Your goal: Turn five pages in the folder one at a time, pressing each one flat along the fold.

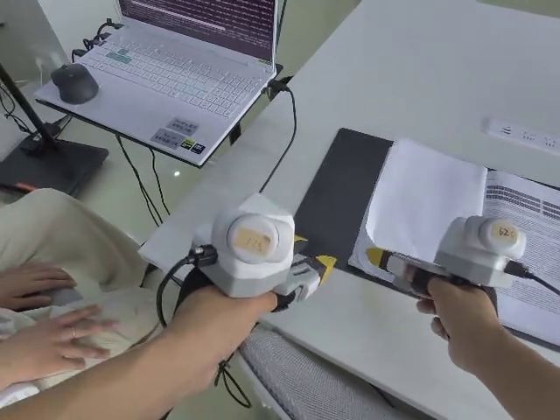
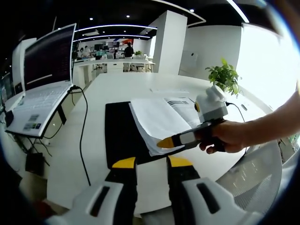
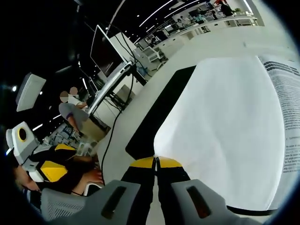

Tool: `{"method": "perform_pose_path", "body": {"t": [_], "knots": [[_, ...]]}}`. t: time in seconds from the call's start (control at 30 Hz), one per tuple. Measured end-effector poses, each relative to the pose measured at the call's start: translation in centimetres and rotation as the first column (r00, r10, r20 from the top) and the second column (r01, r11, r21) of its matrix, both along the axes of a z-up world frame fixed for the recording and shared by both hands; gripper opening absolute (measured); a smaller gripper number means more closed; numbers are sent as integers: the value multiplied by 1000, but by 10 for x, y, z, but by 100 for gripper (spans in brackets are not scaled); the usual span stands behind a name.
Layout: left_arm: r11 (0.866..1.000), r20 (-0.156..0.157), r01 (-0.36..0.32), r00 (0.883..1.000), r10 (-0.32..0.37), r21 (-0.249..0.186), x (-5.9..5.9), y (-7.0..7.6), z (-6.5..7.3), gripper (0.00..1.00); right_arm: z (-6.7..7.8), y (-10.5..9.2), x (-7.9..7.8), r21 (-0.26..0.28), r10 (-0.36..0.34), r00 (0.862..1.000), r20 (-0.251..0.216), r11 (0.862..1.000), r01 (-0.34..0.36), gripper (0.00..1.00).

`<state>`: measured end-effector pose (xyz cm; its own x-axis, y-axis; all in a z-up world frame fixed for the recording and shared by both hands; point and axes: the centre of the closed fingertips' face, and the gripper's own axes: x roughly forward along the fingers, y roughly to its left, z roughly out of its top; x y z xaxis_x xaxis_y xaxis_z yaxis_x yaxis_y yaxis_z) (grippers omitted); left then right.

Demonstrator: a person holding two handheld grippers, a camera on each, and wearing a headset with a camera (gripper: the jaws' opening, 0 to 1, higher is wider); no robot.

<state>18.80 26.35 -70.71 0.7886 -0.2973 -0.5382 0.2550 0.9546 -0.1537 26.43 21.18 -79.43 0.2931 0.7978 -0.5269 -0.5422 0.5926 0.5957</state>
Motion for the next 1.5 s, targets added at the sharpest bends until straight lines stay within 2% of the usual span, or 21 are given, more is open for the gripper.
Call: {"method": "perform_pose_path", "body": {"t": [0.2, 0.33, 0.53, 0.6, 0.67, 0.83, 0.93, 1.07, 1.13, 1.2, 1.3, 1.5], "knots": [[1000, -5, 8, 1000, -8, 0, 2, -4, -3, 22, -17, 1, 0, 20, 8, 998, -58, 1000, -7, 8], [1000, -10, 17, 1000, -17, 4, 4, -6, -4, 22, -22, 2, -5, 22, 12, 998, -68, 1000, -11, 6], [999, -18, 35, 999, -34, 17, 10, -10, -9, 22, -17, 0, -7, 52, -5, 997, -77, 999, 9, 6], [999, -22, 38, 999, -38, 18, 12, -12, -12, 22, -9, -1, -6, 84, -17, 997, -81, 996, 24, 7], [999, -32, 48, 998, -47, 24, 13, -14, -16, 22, -4, -4, -5, 93, -24, 997, -78, 995, 32, 9], [997, -54, 71, 996, -69, 34, 21, -22, -26, 22, 15, -18, 10, 143, -65, 996, -66, 987, 74, 12], [995, -65, 90, 994, -87, 50, 26, -26, -30, 21, 20, -29, 20, 166, -91, 993, -75, 981, 103, 12], [995, -58, 98, 994, -95, 36, 38, -31, -32, 21, 25, -46, 31, 176, -119, 990, -76, 976, 131, 11], [992, -57, 116, 992, -114, 48, 44, -36, -36, 20, 25, -55, 36, 173, -130, 989, -73, 975, 141, 11], [992, -62, 124, 991, -121, 35, 50, -42, -42, 20, 26, -62, 40, 181, -136, 987, -84, 972, 150, 9], [988, -75, 142, 988, -138, 55, 57, -48, -51, 19, 25, -73, 46, 173, -149, 985, -84, 971, 162, 8], [989, -88, 137, 987, -133, 50, 72, -57, -65, 16, 23, -93, 61, 184, -167, 981, -99, 966, 183, 8]]}}
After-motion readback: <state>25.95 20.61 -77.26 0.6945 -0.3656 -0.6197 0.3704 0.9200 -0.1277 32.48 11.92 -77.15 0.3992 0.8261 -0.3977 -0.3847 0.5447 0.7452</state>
